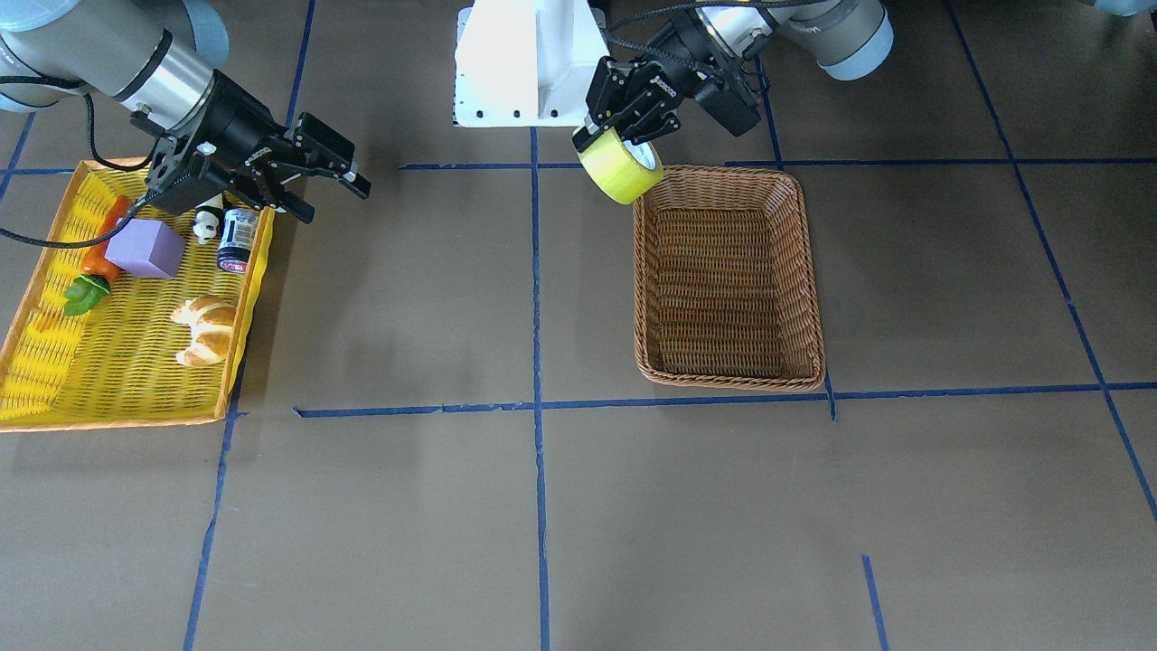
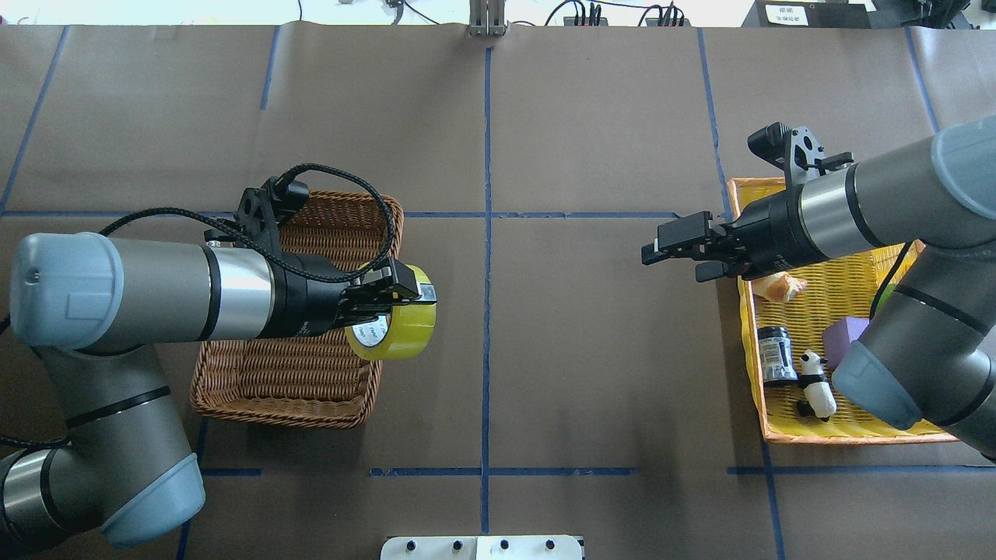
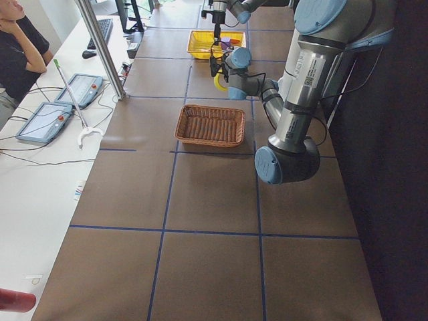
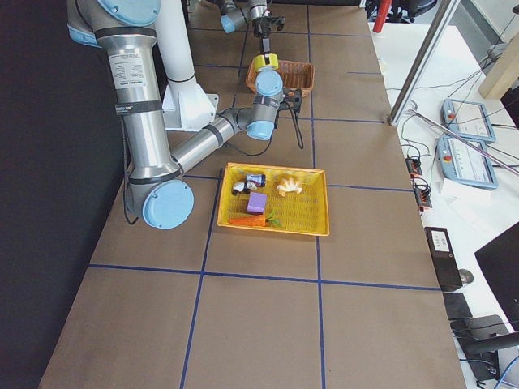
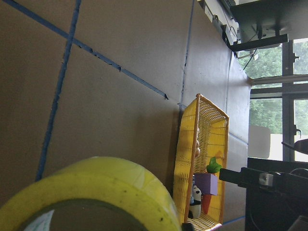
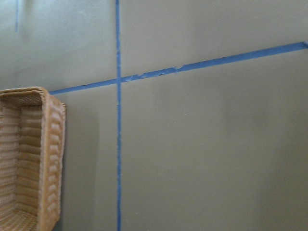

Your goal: Move tape to another basket

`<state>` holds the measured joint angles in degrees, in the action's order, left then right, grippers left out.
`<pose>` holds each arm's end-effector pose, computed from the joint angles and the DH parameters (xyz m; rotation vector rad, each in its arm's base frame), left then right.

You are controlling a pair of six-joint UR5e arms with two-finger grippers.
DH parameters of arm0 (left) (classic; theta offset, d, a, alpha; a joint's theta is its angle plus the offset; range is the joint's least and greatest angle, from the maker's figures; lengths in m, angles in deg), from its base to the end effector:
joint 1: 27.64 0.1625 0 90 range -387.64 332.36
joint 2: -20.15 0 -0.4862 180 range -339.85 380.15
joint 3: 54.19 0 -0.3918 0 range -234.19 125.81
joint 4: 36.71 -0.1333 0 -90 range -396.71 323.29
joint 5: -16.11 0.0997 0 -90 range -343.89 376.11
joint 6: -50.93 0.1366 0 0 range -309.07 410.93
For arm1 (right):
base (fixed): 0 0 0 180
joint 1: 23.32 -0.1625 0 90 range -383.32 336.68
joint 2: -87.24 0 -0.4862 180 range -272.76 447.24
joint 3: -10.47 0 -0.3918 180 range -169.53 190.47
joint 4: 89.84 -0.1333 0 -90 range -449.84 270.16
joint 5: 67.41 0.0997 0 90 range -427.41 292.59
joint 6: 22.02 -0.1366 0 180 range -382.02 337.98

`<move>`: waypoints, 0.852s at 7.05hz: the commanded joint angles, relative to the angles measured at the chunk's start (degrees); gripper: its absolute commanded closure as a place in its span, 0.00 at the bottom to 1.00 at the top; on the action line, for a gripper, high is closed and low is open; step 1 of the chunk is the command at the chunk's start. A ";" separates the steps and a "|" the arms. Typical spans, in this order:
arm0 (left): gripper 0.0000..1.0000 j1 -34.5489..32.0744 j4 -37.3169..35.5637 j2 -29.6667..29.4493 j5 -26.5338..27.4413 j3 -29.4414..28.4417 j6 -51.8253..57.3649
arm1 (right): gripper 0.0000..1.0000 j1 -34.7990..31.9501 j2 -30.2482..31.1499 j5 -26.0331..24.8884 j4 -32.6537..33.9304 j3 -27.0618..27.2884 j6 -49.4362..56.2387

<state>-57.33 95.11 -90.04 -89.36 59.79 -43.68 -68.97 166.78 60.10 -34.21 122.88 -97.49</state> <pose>0.4621 -0.3750 0.2556 0.1119 1.5055 -0.2786 -0.3527 -0.4325 0.3780 0.0667 -1.2576 0.0856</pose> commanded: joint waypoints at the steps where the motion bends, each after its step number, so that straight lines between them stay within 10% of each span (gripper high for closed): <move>1: 1.00 -1.60 -15.12 -0.11 -0.09 0.28 9.22 | 0.00 -2.76 0.00 -0.68 20.81 3.50 15.28; 6: 0.99 -1.18 -30.57 -1.43 2.46 -6.90 22.36 | 0.00 -16.11 4.55 1.42 39.11 4.66 54.61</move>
<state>-59.70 65.16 -91.03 -87.07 55.93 -22.33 -82.49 169.40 60.63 3.34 127.13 -49.20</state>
